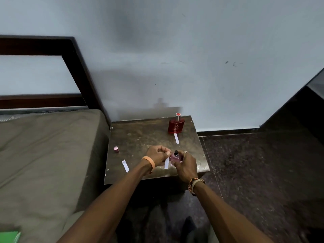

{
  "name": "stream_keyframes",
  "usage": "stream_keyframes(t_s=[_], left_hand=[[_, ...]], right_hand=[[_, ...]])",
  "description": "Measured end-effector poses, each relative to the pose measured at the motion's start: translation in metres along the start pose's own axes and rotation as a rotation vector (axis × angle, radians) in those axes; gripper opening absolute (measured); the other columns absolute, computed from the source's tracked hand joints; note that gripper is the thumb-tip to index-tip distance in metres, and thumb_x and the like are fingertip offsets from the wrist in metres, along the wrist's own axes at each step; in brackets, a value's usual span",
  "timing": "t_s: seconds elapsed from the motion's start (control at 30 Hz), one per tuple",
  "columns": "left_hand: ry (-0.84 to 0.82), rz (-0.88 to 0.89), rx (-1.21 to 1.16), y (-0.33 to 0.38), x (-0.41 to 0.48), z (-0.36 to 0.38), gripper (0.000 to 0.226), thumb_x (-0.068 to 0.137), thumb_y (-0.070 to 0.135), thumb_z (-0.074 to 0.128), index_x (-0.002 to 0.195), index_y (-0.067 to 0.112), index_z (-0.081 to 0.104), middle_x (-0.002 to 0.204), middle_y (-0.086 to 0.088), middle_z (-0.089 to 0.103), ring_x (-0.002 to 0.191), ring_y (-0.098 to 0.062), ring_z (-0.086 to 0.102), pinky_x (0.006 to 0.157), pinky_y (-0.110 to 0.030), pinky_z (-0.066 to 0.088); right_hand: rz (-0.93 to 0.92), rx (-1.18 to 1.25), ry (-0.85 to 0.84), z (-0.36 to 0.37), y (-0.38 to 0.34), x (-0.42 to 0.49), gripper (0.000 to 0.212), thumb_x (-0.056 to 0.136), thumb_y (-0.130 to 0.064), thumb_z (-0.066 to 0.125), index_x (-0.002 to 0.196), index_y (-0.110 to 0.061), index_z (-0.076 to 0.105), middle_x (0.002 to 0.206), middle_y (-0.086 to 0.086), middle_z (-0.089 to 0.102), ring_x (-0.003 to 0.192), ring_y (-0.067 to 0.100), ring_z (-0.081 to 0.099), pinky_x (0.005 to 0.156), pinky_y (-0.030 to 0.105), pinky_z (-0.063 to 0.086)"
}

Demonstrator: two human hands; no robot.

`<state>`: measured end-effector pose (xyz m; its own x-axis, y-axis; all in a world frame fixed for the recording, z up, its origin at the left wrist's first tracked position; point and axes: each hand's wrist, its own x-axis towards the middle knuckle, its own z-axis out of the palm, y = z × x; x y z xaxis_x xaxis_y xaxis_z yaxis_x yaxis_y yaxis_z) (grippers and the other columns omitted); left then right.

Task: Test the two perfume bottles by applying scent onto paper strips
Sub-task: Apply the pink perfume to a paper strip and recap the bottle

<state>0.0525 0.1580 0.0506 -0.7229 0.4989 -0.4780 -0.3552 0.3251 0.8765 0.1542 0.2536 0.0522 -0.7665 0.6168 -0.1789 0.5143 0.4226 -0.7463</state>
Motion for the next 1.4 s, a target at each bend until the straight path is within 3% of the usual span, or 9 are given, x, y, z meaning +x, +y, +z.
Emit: stream_keyframes(t_s=[0.17,0.27,0.47,0.73,0.9,1.03,1.17,1.27,1.4], left_hand=[[-0.016,-0.011,-0.056,-0.003,0.021,0.019,0.015,0.086,-0.004,0.062,0.076,0.008,0.063,0.085,-0.019,0.067,0.081,-0.031,0.065,0.081,-0.050,0.056],[-0.041,-0.008,-0.073,-0.003,0.033,0.030,0.016,0.085,-0.004,0.061,0.076,0.009,0.063,0.079,-0.014,0.067,0.079,-0.029,0.066,0.082,-0.051,0.055],[-0.063,-0.016,-0.049,-0.008,0.048,0.049,0.016,0.086,0.001,0.062,0.077,0.013,0.064,0.080,-0.011,0.068,0.082,-0.023,0.065,0.080,-0.044,0.057],[-0.083,-0.036,-0.074,-0.015,0.055,0.056,0.016,0.088,-0.001,0.059,0.078,0.011,0.063,0.081,-0.010,0.067,0.077,-0.018,0.065,0.062,-0.025,0.058],[-0.086,-0.033,-0.063,-0.019,0.058,0.055,0.017,0.087,-0.001,0.061,0.076,0.012,0.063,0.087,-0.015,0.067,0.082,-0.023,0.064,0.072,-0.037,0.059],[-0.034,-0.008,0.008,-0.022,0.055,0.048,0.018,0.085,0.006,0.065,0.073,0.019,0.065,0.091,-0.014,0.069,0.084,-0.020,0.064,0.078,-0.047,0.057],[-0.018,0.083,0.050,-0.012,0.042,0.030,0.014,0.084,0.004,0.067,0.078,0.017,0.069,0.079,-0.004,0.067,0.074,-0.016,0.062,0.065,-0.036,0.058],[0.010,0.130,0.032,0.000,0.026,0.013,0.014,0.080,0.001,0.071,0.083,0.015,0.070,0.077,-0.005,0.068,0.070,-0.016,0.063,0.062,-0.030,0.057],[0.036,0.182,0.012,0.019,0.000,-0.007,0.017,0.075,-0.002,0.074,0.086,0.010,0.068,0.078,-0.011,0.069,0.070,-0.018,0.065,0.062,-0.028,0.058]], right_hand=[[0.093,0.013,0.069,-0.001,0.014,0.025,0.023,0.082,-0.010,0.074,0.104,-0.017,0.071,0.087,-0.005,0.065,0.079,0.011,0.058,0.052,0.008,0.032],[0.120,0.010,0.105,-0.002,0.022,0.040,0.021,0.081,-0.013,0.074,0.101,-0.017,0.072,0.091,0.000,0.071,0.084,0.017,0.064,0.062,0.020,0.041],[0.176,0.021,0.139,-0.006,0.040,0.055,0.019,0.079,-0.011,0.075,0.098,-0.014,0.072,0.093,0.005,0.073,0.086,0.021,0.067,0.076,0.037,0.056],[0.184,0.067,0.134,-0.005,0.052,0.058,0.020,0.078,-0.016,0.079,0.096,-0.014,0.069,0.088,0.000,0.069,0.079,0.016,0.063,0.059,0.021,0.041],[0.179,0.023,0.106,-0.006,0.055,0.060,0.025,0.076,-0.010,0.079,0.098,-0.015,0.068,0.095,0.003,0.072,0.083,0.018,0.065,0.068,0.027,0.050],[0.183,-0.013,0.064,-0.010,0.054,0.060,0.054,0.071,-0.012,0.083,0.121,-0.011,0.062,0.116,0.009,0.069,0.105,0.025,0.064,0.086,0.032,0.052],[0.053,-0.052,0.267,-0.023,0.042,0.049,0.051,0.076,-0.027,0.076,0.123,-0.016,0.060,0.112,0.005,0.064,0.105,0.023,0.058,0.088,0.042,0.054],[-0.061,-0.064,0.358,-0.036,0.018,0.039,0.028,0.084,-0.032,0.066,0.110,-0.020,0.066,0.096,-0.001,0.062,0.087,0.015,0.058,0.077,0.035,0.054],[-0.150,0.036,0.012,-0.045,-0.027,0.020,0.023,0.091,-0.036,0.063,0.094,-0.018,0.076,0.084,-0.007,0.071,0.073,-0.001,0.061,0.063,0.010,0.045]])
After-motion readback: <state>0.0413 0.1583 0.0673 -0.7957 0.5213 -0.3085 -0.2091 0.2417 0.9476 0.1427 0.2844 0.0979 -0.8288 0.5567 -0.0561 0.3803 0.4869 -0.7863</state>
